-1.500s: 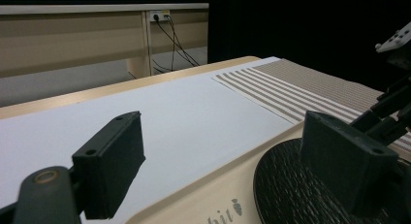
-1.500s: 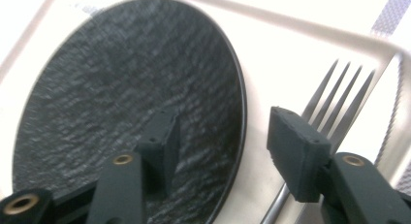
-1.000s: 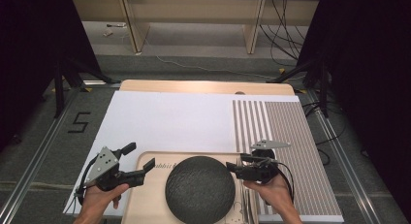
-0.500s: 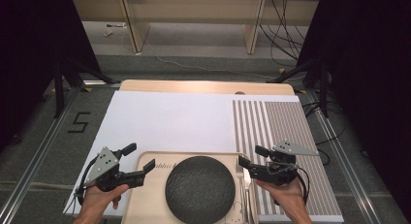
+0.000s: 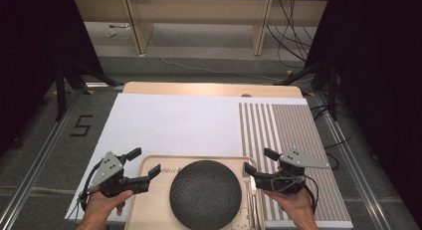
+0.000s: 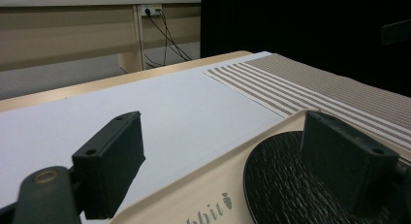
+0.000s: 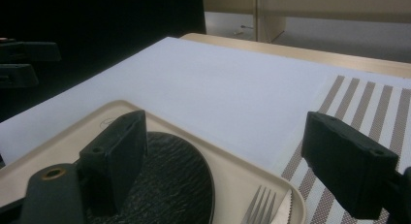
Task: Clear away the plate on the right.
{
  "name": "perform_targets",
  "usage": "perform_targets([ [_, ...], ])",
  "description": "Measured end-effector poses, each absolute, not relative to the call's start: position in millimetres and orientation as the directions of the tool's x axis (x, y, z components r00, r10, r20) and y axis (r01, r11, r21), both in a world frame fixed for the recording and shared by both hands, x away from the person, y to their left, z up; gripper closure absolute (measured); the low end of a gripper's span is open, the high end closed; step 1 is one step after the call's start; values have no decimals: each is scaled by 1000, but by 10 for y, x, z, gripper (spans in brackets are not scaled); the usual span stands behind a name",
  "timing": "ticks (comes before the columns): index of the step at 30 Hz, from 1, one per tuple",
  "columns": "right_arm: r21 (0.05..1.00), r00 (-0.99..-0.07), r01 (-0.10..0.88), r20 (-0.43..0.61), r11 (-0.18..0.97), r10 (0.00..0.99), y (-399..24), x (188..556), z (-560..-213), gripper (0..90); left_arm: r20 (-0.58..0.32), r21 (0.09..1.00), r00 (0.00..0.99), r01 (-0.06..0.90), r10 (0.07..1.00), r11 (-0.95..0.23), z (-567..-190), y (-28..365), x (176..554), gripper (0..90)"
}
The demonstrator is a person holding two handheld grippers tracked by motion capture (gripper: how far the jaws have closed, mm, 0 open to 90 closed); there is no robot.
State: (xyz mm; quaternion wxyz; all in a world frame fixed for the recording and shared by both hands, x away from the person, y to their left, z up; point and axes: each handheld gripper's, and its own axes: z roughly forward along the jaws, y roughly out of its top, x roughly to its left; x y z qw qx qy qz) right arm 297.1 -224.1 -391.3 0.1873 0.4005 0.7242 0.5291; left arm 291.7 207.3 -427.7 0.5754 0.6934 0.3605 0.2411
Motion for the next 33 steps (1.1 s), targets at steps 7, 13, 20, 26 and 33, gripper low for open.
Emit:
perform_targets([
  [7,922,-621,364,135,131,773,-2232,2908,-3912,165,-82,971,623,225,778,-77,-4281,2064,2915,154],
  [13,929,-634,342,116,143,765,-2230,2833,-3928,160,-86,971,619,229,781,-75,-4285,2064,2916,154],
  [20,928,-631,343,112,147,768,-2255,2792,-3961,160,-85,971,622,228,779,-76,-4282,2059,2912,154],
  [26,932,-629,333,108,141,770,-2296,2737,-3961,159,-86,971,621,226,779,-74,-4282,2062,2910,154],
  [33,938,-636,315,97,143,766,-2287,2721,-3952,154,-83,971,622,225,778,-76,-4280,2055,2909,154],
])
